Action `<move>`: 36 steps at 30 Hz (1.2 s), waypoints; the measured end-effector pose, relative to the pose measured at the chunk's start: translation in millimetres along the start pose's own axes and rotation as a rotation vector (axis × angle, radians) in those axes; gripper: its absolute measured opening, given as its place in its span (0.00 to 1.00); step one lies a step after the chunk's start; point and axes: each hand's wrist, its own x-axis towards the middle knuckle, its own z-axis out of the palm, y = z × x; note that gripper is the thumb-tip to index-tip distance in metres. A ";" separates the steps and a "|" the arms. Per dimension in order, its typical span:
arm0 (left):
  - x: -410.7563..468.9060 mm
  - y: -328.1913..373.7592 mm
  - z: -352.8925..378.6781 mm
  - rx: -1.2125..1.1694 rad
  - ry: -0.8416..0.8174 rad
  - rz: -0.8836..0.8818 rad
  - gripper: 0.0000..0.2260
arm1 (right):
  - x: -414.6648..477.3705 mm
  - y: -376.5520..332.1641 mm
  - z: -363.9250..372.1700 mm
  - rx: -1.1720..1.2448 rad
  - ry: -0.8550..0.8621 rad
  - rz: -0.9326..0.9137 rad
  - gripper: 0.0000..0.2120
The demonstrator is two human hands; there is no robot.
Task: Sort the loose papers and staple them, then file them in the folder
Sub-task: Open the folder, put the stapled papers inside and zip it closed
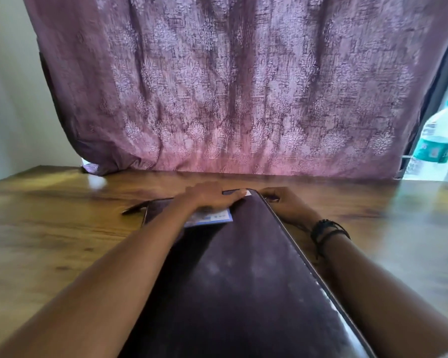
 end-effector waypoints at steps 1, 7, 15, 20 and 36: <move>2.7 3.3 6.0 -0.037 0.041 -0.014 0.39 | 0.6 0.5 -0.2 0.016 0.005 0.004 0.08; -2.6 -1.4 17.0 -0.156 0.179 0.031 0.18 | 7.2 9.4 1.0 -0.016 0.056 -0.019 0.06; 8.1 -12.2 25.8 -0.181 0.219 0.002 0.23 | 7.7 8.4 5.1 -0.119 0.123 0.059 0.04; 8.3 -12.4 27.7 -0.206 0.213 -0.008 0.24 | -7.8 -0.7 2.9 -0.257 0.168 0.094 0.06; -1.4 -7.7 24.1 -0.255 0.231 0.020 0.22 | -176.4 -68.4 -28.2 -0.251 0.031 0.022 0.09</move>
